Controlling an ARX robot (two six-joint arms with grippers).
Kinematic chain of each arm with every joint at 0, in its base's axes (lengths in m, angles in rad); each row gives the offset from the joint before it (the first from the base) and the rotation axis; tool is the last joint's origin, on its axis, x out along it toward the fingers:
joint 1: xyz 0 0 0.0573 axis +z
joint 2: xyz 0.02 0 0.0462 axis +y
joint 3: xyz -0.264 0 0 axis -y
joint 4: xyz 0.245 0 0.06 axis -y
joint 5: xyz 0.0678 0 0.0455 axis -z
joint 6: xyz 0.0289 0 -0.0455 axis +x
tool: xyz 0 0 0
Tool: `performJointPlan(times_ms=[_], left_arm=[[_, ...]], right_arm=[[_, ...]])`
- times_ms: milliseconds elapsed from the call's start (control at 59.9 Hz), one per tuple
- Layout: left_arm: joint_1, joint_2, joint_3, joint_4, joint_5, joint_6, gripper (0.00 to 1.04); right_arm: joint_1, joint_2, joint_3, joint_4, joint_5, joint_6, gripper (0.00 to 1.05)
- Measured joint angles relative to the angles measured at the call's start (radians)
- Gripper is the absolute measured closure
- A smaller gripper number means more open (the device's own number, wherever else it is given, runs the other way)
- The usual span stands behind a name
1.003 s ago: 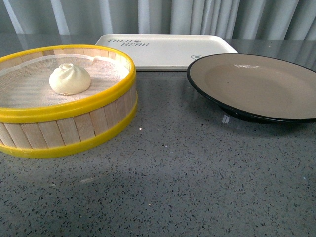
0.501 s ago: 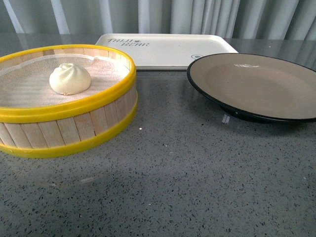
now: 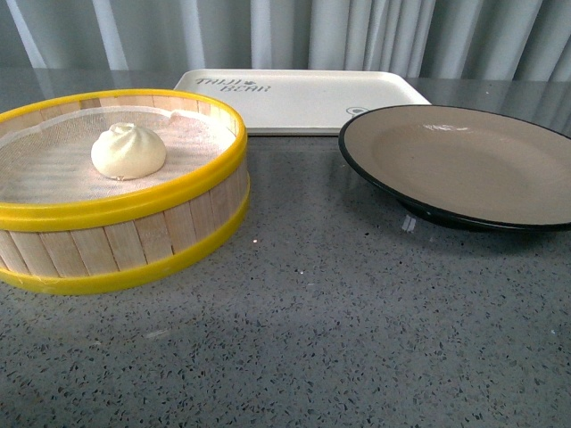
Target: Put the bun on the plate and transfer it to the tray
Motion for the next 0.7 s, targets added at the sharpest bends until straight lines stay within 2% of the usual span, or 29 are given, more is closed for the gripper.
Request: performJointPlan(times_ms=[217, 384, 434, 518, 702], left_arm=[[-0.127, 0.173, 0.067, 0.213, -0.051, -0.039, 0.07], [-0.156, 0.505, 0.256, 0.473, 0.010, 0.071, 0.07], [-0.153, 0.603, 0.333, 0.477, 0.055, 0.105, 0.07], [-0.154, 0.714, 0.425, 0.479, 0.078, 0.154, 0.07], [-0.182, 0.949, 0.689, 0.382, 0.128, 0.218, 0.07]], right_arm=[[0.000, -0.001, 0.000, 0.000, 0.000, 0.000, 0.09], [0.000, -0.001, 0.000, 0.000, 0.000, 0.000, 0.09], [0.000, -0.001, 0.000, 0.000, 0.000, 0.000, 0.09], [0.000, -0.001, 0.000, 0.000, 0.000, 0.000, 0.09], [0.000, -0.001, 0.000, 0.000, 0.000, 0.000, 0.09]])
